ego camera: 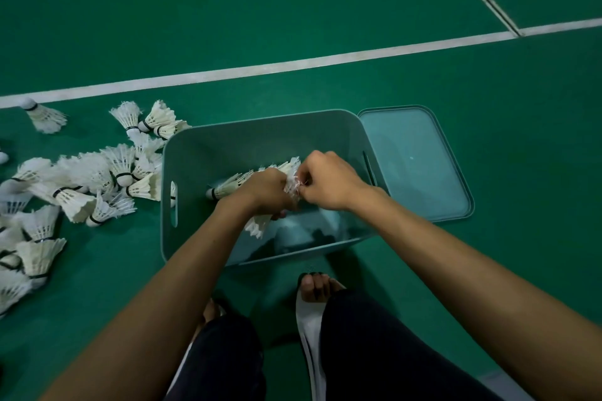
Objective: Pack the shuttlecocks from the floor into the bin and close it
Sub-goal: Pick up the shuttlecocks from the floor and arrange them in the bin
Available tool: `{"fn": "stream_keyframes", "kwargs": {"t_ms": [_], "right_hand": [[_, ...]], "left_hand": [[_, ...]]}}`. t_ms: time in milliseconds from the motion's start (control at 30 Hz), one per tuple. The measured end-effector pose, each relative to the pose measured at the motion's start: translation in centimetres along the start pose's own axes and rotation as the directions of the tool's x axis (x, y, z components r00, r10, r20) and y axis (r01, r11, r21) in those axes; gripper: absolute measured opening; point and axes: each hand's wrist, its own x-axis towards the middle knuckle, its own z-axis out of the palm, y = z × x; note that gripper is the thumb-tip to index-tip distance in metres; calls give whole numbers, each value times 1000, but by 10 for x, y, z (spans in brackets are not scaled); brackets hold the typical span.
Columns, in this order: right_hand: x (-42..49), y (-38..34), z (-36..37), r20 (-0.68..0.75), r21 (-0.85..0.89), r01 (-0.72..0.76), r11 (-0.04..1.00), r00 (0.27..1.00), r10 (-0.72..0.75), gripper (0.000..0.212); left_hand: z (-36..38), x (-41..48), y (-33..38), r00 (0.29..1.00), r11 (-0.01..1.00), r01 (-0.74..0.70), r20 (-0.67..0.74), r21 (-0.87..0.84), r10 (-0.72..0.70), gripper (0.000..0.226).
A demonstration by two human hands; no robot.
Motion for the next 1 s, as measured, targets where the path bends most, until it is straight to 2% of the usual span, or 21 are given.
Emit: {"fn": "stream_keyframes", "kwargs": {"t_ms": [67, 133, 233, 267, 333, 433, 533, 633, 700, 900, 933, 1000], "right_hand": [[-3, 2, -6, -91, -112, -55, 992, 995, 45, 8], [-3, 1, -12, -198, -252, -161, 954, 974, 111, 17], [6, 1, -10, -207, -393, -269, 879, 958, 201, 23], [10, 0, -8, -195, -405, -288, 868, 954, 226, 23], [15, 1, -2, -180, -405, -309, 861, 950, 257, 21], [20, 4, 10, -202, -305, -342, 889, 935, 291, 21], [32, 9, 16, -158, -27, -432, 901, 892, 423, 18], [48, 17, 22, -33, 347, -540, 767, 810, 585, 11], [57, 24, 30, 51, 493, -579, 649, 764, 643, 11], [78, 24, 43, 151, 619, -594, 514, 732, 665, 24], [78, 22, 41, 130, 580, -596, 555, 740, 660, 23], [72, 17, 36, 28, 364, -576, 732, 792, 609, 20]], "left_hand": [[0, -1, -1, 1000, 999, 9, -1, -34, -9, 35], [-4, -2, -1, 999, 995, 30, 8, 94, -31, 35], [-9, -2, -4, 993, 961, 87, 53, 261, -104, 28], [-10, -2, -5, 988, 952, 109, 74, 284, -135, 35], [-11, -1, -8, 973, 932, 139, 130, 336, -191, 63], [-11, 0, -13, 960, 919, 128, 185, 372, -209, 97], [-12, 3, -17, 963, 924, 115, 186, 365, -194, 106], [-13, 6, -22, 964, 929, 101, 194, 357, -179, 107], [-13, 7, -26, 967, 936, 98, 190, 339, -170, 104], [-11, 13, -34, 967, 952, 84, 205, 294, -149, 90], [-12, 13, -34, 967, 956, 77, 211, 281, -140, 85], [-16, 12, -36, 977, 968, 56, 186, 244, -103, 67]]}}
